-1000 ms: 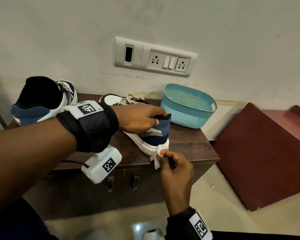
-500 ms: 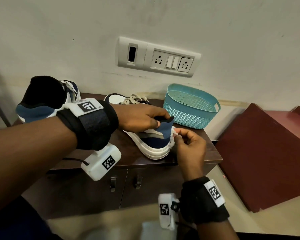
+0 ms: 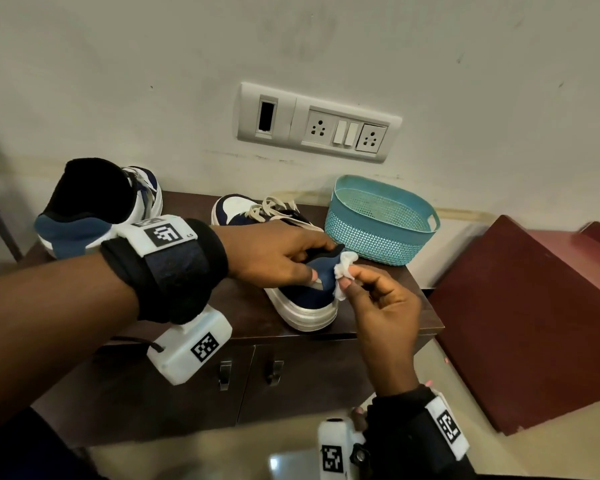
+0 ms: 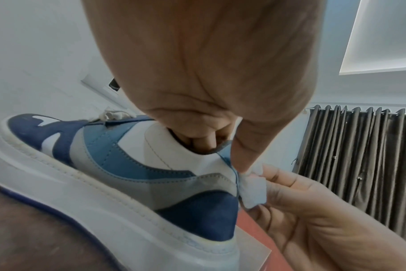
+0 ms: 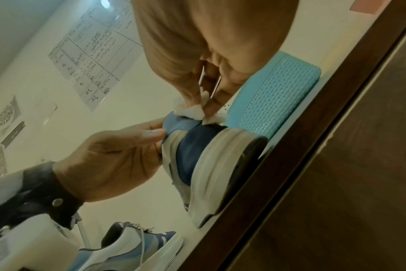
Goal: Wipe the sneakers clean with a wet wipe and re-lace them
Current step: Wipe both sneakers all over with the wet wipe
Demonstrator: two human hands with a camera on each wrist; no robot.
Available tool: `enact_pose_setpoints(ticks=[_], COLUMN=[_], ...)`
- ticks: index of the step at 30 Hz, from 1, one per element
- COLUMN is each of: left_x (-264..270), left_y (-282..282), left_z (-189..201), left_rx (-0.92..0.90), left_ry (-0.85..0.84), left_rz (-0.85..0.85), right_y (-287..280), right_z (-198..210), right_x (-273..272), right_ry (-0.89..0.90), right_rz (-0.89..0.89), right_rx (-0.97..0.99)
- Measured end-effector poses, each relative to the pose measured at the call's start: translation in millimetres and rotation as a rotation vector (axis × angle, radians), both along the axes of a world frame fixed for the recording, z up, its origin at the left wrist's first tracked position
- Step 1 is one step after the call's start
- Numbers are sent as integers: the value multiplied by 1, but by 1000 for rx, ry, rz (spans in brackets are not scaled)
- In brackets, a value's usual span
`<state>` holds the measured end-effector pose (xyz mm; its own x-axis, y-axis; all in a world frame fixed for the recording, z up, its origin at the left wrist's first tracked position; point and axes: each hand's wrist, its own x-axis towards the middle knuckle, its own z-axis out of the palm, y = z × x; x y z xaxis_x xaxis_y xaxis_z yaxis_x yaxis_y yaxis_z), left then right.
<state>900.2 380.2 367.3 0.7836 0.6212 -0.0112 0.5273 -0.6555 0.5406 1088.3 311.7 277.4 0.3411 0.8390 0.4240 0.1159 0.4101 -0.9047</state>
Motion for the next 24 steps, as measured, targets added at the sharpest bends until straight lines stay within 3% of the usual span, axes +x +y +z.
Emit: enact_pose_setpoints(ticks=[7, 13, 19, 24], left_x=[-1, -1, -1, -3], left_y=[1, 1, -1, -5], left_z=[-3, -3, 0, 2], left_rx=[36, 24, 0, -45], left_ry=[-2, 30, 17, -8], left_rz=[-10, -1, -8, 2], right_y=[27, 2, 32, -6], right_z=[11, 8, 14, 3], right_x=[4, -5, -2, -16], right_ry=[4, 84, 18, -33], right_rz=[-7, -5, -39, -121], right_rx=[-133, -54, -139, -42])
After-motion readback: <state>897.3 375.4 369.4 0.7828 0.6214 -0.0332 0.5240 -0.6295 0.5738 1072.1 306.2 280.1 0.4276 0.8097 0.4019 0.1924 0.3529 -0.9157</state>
